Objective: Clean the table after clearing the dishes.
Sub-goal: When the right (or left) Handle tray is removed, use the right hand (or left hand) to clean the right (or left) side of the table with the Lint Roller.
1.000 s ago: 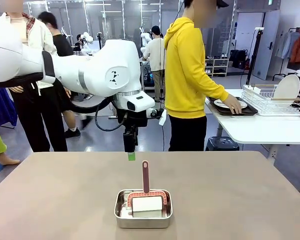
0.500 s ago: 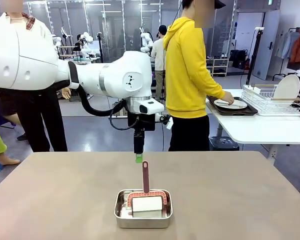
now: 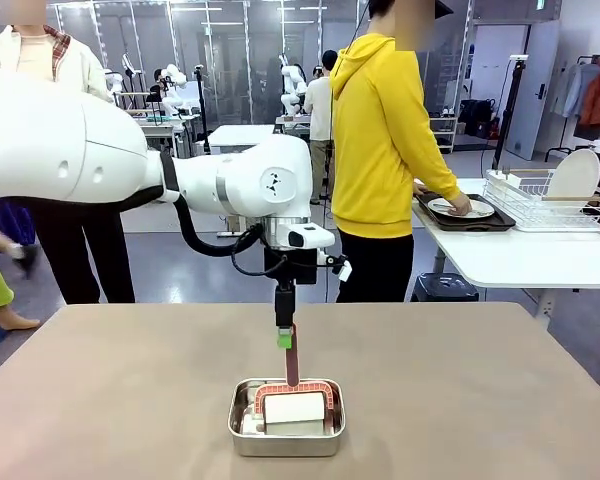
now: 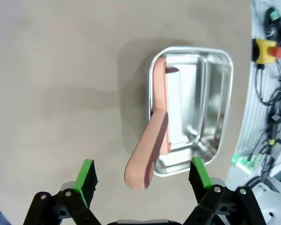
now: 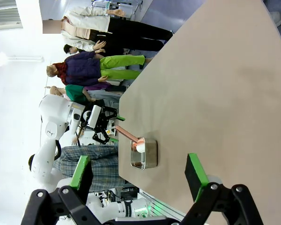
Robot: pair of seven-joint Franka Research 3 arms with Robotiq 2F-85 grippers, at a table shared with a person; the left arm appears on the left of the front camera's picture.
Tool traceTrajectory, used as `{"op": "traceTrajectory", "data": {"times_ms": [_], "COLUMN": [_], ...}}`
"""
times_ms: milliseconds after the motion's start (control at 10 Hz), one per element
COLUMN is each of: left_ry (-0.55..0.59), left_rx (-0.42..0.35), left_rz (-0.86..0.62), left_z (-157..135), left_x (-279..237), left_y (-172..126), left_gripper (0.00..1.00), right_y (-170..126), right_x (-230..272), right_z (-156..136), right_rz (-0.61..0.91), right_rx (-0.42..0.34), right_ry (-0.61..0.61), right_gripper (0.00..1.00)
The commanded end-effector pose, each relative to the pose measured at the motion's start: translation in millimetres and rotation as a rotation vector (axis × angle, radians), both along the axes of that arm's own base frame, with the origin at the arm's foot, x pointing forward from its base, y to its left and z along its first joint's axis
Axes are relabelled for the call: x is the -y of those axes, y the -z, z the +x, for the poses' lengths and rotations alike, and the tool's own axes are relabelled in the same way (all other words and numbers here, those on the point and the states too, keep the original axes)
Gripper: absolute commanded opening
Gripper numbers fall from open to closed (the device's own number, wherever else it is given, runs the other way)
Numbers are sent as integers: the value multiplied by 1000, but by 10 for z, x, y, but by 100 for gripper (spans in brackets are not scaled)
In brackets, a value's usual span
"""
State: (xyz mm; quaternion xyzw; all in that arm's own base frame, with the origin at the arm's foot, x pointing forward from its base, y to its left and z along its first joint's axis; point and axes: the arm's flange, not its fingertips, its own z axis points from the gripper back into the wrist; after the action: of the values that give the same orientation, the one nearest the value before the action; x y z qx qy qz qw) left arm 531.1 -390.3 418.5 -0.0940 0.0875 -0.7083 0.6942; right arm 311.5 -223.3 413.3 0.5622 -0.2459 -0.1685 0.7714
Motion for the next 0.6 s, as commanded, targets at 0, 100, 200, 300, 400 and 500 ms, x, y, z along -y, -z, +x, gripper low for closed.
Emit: {"op": "traceTrajectory", "data": {"times_ms": [0, 100, 200, 300, 400, 500], "left_ry": [-38, -38, -39, -33, -31, -35], "left_rx": [-57, -71, -83, -107, -105, -102], "left_rz": [-36, -29, -25, -15, -11, -9], "left_z": [2, -13, -25, -39, -43, -56], "left_x": [76, 93, 112, 133, 144, 149], "left_y": [-3, 47, 113, 155, 168, 165], "left_gripper": [100, 100, 100, 100, 100, 100], "right_y": [-22, -22, -22, -22, -22, -22], "right_x": [-1, -1, -1, -1, -1, -1], "right_z": [-6, -6, -6, -6, -6, -6], "right_rz": [4, 4, 4, 4, 4, 4], "right_rx": [14, 14, 14, 14, 14, 14], "right_ry": [-4, -4, -4, -4, -4, -4], "right_gripper": [100, 100, 100, 100, 100, 100]}}
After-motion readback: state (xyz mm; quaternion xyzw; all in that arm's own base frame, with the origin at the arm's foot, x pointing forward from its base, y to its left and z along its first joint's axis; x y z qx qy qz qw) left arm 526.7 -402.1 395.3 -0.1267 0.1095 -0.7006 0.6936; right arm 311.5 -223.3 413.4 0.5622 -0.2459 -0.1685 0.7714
